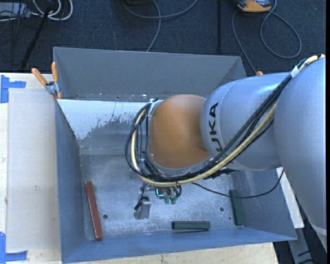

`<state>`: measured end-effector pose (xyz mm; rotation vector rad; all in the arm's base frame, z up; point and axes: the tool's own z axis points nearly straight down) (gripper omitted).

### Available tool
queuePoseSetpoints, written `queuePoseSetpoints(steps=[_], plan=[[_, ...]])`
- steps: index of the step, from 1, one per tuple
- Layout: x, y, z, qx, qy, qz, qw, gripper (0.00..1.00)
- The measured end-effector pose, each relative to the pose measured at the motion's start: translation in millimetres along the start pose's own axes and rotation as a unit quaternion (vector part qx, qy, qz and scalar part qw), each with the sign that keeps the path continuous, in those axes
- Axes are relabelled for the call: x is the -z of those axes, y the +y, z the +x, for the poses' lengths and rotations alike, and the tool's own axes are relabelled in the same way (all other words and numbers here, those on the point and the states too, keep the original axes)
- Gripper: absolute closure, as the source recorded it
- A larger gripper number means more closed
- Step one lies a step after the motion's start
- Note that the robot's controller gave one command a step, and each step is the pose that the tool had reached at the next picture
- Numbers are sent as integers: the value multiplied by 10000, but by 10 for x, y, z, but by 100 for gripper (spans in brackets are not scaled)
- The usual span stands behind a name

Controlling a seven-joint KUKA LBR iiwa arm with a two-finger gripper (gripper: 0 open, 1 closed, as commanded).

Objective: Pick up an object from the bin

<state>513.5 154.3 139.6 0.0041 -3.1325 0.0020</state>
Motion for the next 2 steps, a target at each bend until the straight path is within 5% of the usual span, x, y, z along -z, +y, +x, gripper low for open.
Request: queuePoseSetpoints(steps=[1,2], plan=[[361,-434,-786,-1057,-64,-10,9944,0],[-699,-999,-788,-520,-38,-8,9986,0]])
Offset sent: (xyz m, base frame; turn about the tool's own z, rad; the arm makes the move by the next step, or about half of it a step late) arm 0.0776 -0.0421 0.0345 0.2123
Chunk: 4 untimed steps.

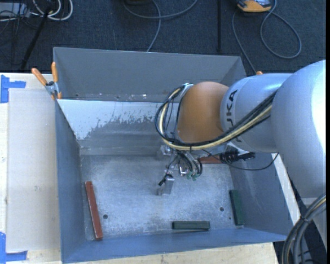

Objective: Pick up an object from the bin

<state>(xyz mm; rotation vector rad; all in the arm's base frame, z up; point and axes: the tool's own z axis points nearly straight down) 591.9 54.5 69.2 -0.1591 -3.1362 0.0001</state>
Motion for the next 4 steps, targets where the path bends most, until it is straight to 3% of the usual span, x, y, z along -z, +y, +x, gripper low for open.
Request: queuePoseSetpoints(steps=[1,2,3,4], plan=[[1192,-1082,27,-407,-50,14,9992,0],[1002,-944,-268,-737,-15,-6,9973,0],[-29,-986,-163,-778,6,0,9970,0],[37,-982,-196,-784,-36,-12,9969,100]])
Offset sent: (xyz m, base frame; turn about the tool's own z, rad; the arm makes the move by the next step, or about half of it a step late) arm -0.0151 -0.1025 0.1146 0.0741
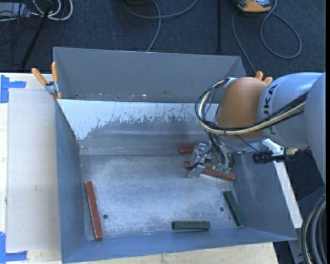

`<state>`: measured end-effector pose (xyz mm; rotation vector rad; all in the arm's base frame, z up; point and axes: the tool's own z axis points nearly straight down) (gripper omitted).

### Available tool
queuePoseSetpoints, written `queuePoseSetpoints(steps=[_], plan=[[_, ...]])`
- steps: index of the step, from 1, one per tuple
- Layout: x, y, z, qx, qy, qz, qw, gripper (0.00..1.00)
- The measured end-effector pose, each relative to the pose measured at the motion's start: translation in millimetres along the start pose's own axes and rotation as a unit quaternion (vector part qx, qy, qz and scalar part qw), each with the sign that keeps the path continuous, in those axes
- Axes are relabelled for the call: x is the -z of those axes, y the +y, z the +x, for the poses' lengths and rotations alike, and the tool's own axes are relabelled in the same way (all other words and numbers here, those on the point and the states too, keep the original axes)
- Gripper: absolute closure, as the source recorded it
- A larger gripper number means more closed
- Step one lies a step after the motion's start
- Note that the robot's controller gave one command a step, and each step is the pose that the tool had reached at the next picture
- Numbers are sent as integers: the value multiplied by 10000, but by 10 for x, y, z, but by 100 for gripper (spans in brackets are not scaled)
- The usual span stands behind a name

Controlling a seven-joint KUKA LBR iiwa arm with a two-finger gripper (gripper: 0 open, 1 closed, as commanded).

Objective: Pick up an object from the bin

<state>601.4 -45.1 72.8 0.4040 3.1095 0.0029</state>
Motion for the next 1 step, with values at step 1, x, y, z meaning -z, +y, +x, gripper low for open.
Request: queuePoseSetpoints(steps=[1], plan=[[134,-7,-217,-1234,27,15,9924,100]])
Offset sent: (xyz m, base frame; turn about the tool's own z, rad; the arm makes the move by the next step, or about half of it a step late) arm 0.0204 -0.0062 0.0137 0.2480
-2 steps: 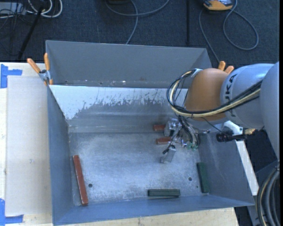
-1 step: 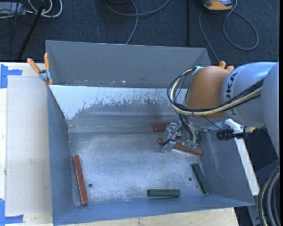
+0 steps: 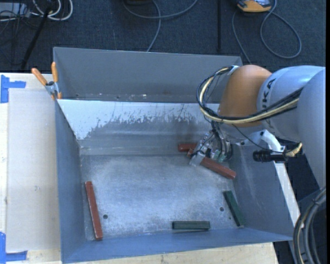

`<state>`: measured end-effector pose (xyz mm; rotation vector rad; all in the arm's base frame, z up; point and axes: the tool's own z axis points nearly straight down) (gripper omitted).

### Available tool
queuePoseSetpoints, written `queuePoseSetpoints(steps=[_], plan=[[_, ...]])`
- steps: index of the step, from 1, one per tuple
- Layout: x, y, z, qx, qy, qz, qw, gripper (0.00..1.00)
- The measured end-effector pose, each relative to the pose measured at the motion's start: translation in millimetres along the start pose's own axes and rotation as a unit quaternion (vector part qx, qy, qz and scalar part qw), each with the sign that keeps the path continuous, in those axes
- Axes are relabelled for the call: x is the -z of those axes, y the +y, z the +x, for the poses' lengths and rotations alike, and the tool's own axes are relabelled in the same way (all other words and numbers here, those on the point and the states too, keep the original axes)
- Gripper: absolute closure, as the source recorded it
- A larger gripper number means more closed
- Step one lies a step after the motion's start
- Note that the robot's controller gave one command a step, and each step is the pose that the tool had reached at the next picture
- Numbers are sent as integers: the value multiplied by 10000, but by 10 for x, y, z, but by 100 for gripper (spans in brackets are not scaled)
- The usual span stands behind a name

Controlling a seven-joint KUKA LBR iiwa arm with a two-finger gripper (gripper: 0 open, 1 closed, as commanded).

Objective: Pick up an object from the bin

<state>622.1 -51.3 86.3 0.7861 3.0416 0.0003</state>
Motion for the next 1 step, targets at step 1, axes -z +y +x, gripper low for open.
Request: queuePoseSetpoints(steps=[1], plan=[[1159,-3,214,118,-34,-20,9999,100]])
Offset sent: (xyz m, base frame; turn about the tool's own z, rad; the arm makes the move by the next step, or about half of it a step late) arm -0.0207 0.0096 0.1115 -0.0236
